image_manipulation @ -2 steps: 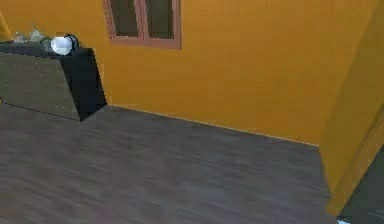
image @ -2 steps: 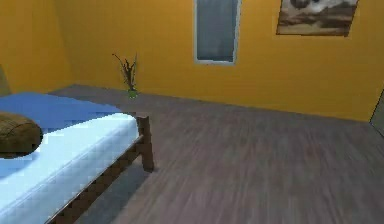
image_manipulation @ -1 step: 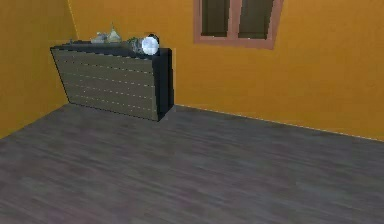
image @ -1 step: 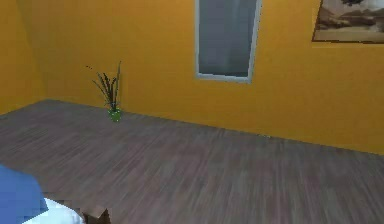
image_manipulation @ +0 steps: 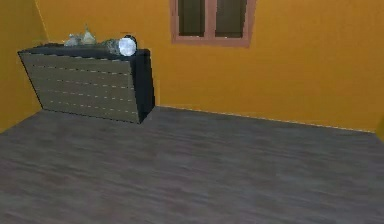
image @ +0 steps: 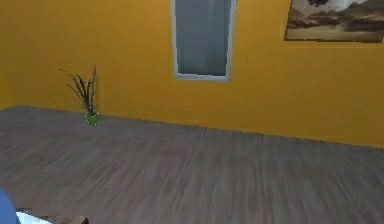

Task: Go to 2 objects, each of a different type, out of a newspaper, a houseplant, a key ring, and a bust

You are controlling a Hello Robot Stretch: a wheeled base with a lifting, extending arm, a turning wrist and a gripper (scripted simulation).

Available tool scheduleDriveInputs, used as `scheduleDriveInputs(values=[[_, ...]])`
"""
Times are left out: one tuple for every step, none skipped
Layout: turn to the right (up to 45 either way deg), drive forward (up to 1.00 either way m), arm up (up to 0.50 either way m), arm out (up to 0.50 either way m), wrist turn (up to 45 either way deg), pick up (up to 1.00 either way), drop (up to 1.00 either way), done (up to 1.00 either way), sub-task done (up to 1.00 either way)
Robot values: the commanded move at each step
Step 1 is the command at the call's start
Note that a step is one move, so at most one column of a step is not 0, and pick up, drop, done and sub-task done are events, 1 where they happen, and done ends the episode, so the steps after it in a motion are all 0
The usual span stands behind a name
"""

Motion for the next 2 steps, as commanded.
scheduleDriveInputs(values=[[0.0, 0.80, 0.00, 0.00, 0.0, 0.00, 0.00, 0.00, 0.00], [-27.0, 0.00, 0.00, 0.00, 0.0, 0.00, 0.00, 0.00, 0.00]])
